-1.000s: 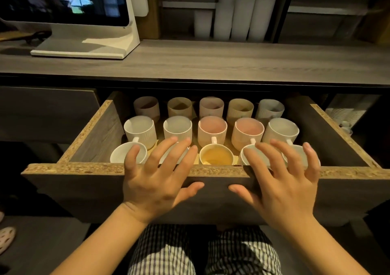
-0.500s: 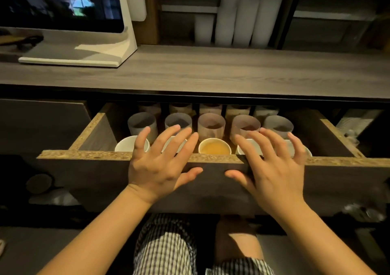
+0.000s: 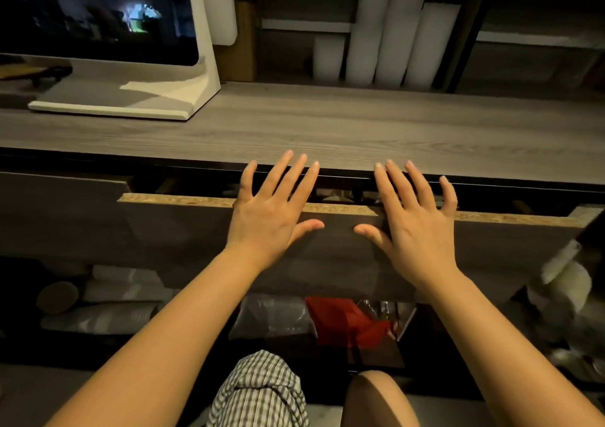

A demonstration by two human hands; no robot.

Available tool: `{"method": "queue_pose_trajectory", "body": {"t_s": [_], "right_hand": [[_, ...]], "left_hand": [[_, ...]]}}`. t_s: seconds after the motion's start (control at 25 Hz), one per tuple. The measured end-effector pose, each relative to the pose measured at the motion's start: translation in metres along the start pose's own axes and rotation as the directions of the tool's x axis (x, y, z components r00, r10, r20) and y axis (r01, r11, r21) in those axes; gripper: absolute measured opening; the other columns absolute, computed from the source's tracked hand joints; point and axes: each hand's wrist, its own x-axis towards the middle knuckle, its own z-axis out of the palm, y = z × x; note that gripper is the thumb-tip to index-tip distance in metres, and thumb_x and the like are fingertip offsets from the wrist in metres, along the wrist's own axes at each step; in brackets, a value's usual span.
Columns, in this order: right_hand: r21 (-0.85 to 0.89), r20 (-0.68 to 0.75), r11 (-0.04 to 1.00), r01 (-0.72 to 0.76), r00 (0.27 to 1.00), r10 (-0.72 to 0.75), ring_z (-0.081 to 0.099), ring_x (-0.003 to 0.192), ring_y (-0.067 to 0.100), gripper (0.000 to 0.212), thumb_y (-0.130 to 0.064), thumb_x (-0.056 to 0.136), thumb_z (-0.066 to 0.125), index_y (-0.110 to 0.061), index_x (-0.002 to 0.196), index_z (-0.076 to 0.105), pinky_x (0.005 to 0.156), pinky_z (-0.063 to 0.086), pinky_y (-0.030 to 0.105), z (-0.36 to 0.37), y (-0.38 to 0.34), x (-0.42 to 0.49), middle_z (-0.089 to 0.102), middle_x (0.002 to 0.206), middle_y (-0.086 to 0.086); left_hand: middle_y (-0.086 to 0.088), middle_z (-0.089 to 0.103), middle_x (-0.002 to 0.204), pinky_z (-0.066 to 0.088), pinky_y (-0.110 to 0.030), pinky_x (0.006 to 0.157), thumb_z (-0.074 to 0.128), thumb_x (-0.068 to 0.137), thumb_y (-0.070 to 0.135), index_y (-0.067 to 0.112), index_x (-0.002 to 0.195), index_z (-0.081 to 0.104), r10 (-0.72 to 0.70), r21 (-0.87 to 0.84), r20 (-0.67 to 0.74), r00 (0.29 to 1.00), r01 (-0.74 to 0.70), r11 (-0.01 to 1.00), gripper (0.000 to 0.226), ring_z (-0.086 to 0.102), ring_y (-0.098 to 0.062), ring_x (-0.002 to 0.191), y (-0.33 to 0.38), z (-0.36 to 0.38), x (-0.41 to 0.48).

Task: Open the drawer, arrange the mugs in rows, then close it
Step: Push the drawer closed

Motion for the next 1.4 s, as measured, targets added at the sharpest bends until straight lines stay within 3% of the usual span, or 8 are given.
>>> {"method": "queue_pose_trajectory", "body": {"t_s": [0.24, 0.44, 0.64, 0.72, 0.88, 1.12, 1.28, 1.4], "right_hand": [[0.059, -0.038, 0.998, -0.002, 0.999, 0.005, 0.037, 0.131, 0.026, 0.080, -0.071, 0.081, 0.032, -0.020, 0.142, 0.033, 0.105, 0.016, 0.054, 0.009, 0.004, 0.012, 0.047, 0.143, 0.004], [0.138, -0.071, 0.990, -0.037, 0.996, 0.047, 0.046, 0.126, 0.029, 0.064, -0.063, 0.077, 0.051, -0.023, 0.127, 0.046, 0.102, 0.023, 0.057, 0.010, -0.002, 0.019, 0.055, 0.132, 0.002], [0.133, -0.141, 0.986, -0.097, 0.983, 0.116, 0.051, 0.116, 0.030, 0.058, -0.053, 0.070, 0.069, -0.022, 0.115, 0.051, 0.099, 0.018, 0.053, 0.020, -0.008, 0.027, 0.061, 0.120, 0.001], [0.133, -0.148, 0.985, -0.107, 0.981, 0.127, 0.052, 0.115, 0.030, 0.057, -0.052, 0.069, 0.070, -0.022, 0.114, 0.051, 0.098, 0.017, 0.052, 0.020, -0.010, 0.030, 0.062, 0.119, 0.001], [0.148, -0.023, 0.979, -0.138, 0.989, 0.143, 0.052, 0.117, 0.032, 0.059, -0.044, 0.068, 0.075, -0.020, 0.117, 0.053, 0.101, 0.024, 0.058, 0.005, -0.014, 0.029, 0.061, 0.122, 0.003], [0.157, 0.265, 0.988, -0.007, 0.964, -0.035, 0.026, 0.140, 0.028, 0.071, -0.037, 0.083, 0.061, -0.020, 0.143, 0.028, 0.110, 0.019, 0.052, -0.037, -0.001, 0.022, 0.033, 0.150, 0.003], [0.211, 0.506, 0.976, 0.062, 0.847, -0.163, 0.022, 0.141, 0.026, 0.072, -0.041, 0.089, 0.052, -0.023, 0.148, 0.015, 0.110, 0.027, 0.045, -0.072, 0.010, 0.032, 0.021, 0.155, 0.002], [0.259, 0.604, 0.964, 0.056, 0.770, -0.207, 0.041, 0.131, 0.027, 0.056, -0.043, 0.091, 0.048, -0.025, 0.142, 0.033, 0.103, 0.039, 0.042, -0.089, 0.022, 0.054, 0.040, 0.147, 0.004]], "left_hand": [[-0.007, 0.047, 0.142, 0.020, -0.056, 0.107, 0.036, 0.079, 0.061, 0.016, 0.141, 0.024, -0.060, -0.111, 0.101, 0.993, 0.071, 0.991, 0.078, 0.042, -0.026, 0.132, -0.001, 0.000, 0.012], [-0.001, 0.033, 0.151, 0.012, -0.054, 0.112, 0.044, 0.085, 0.055, 0.021, 0.145, 0.025, -0.129, -0.226, 0.188, 0.974, 0.171, 0.959, 0.071, 0.027, -0.022, 0.139, 0.006, -0.006, 0.019], [-0.005, 0.055, 0.130, 0.029, -0.058, 0.103, 0.072, 0.073, 0.045, 0.020, 0.131, 0.044, -0.222, -0.186, 0.148, 0.964, 0.247, 0.951, 0.069, 0.050, -0.025, 0.122, 0.016, 0.004, 0.024], [-0.004, 0.050, 0.136, 0.024, -0.057, 0.106, 0.067, 0.078, 0.045, 0.022, 0.135, 0.039, -0.221, -0.178, 0.151, 0.964, 0.246, 0.953, 0.068, 0.045, -0.024, 0.126, 0.015, 0.004, 0.027], [-0.001, 0.028, 0.150, 0.007, -0.052, 0.112, 0.047, 0.091, 0.047, 0.024, 0.145, 0.020, -0.189, -0.248, 0.261, 0.947, 0.255, 0.935, 0.064, 0.023, -0.021, 0.139, 0.014, -0.010, 0.026], [-0.002, 0.018, 0.156, 0.013, -0.047, 0.114, 0.043, 0.094, 0.045, 0.020, 0.148, 0.013, 0.046, -0.379, 0.405, 0.913, 0.122, 0.917, 0.066, 0.014, -0.023, 0.143, -0.007, -0.047, 0.026], [-0.001, 0.027, 0.153, 0.028, -0.041, 0.112, 0.044, 0.094, 0.044, 0.021, 0.145, 0.025, 0.264, -0.485, 0.552, 0.791, 0.047, 0.873, 0.059, 0.027, -0.021, 0.139, -0.026, -0.081, 0.037], [-0.004, 0.049, 0.139, 0.040, -0.040, 0.101, 0.041, 0.097, 0.038, 0.020, 0.134, 0.043, 0.319, -0.535, 0.548, 0.773, 0.030, 0.845, 0.042, 0.048, -0.022, 0.123, -0.034, -0.091, 0.061]]}}
